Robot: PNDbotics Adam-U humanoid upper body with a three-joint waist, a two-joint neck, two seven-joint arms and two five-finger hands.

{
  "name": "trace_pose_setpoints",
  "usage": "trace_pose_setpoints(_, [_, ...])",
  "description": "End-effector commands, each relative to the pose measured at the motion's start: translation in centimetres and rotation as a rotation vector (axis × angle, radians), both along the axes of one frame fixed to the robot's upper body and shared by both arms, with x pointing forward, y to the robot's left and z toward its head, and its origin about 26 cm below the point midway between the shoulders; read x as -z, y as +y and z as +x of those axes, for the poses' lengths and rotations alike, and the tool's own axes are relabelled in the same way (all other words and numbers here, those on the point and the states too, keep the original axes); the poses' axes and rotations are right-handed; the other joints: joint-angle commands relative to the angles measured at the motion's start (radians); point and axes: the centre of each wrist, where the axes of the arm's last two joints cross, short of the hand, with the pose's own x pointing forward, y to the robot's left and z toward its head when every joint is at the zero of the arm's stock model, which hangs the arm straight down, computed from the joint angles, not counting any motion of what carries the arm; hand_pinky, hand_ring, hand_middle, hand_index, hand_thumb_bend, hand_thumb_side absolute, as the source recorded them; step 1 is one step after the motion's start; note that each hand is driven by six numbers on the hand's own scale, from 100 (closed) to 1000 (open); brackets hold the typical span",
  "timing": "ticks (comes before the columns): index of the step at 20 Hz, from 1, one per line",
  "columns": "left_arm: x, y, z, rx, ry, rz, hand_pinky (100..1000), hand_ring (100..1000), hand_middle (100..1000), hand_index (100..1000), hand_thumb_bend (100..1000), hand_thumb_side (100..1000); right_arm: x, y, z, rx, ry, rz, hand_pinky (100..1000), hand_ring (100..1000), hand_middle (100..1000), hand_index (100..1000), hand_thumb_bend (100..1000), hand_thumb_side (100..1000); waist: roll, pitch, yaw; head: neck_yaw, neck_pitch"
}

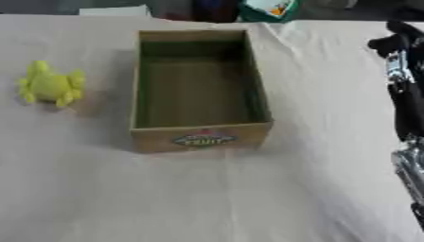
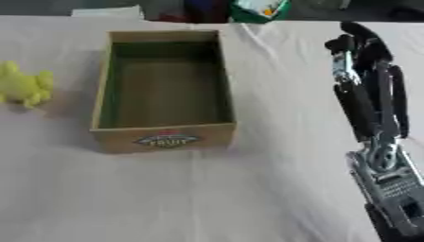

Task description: Pick up objects on the table and place them in the box.

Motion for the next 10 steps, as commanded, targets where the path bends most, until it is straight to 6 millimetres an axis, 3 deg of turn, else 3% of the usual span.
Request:
trace_pose_setpoints(1, [-1.6,1.3,0.4,-0.052,0.100,0.115,637,816,829,984,587,880,-1.0,-0.1,-0.2,-0.007,-0.027,-0.040,892,779,613,848,100,703,0.006,-0.020,-0.003,0.006,-0.014])
trace_pose_setpoints(10, [-0.7,1.5,3.1,-0.076,0.212,0.185,610,794,812,981,592,817,-1.2,0.1,-0.1,-0.030,-0.021,-0.044,891,780,613,848,100,701,0.012,-0.030,-0.018,0.027,-0.005])
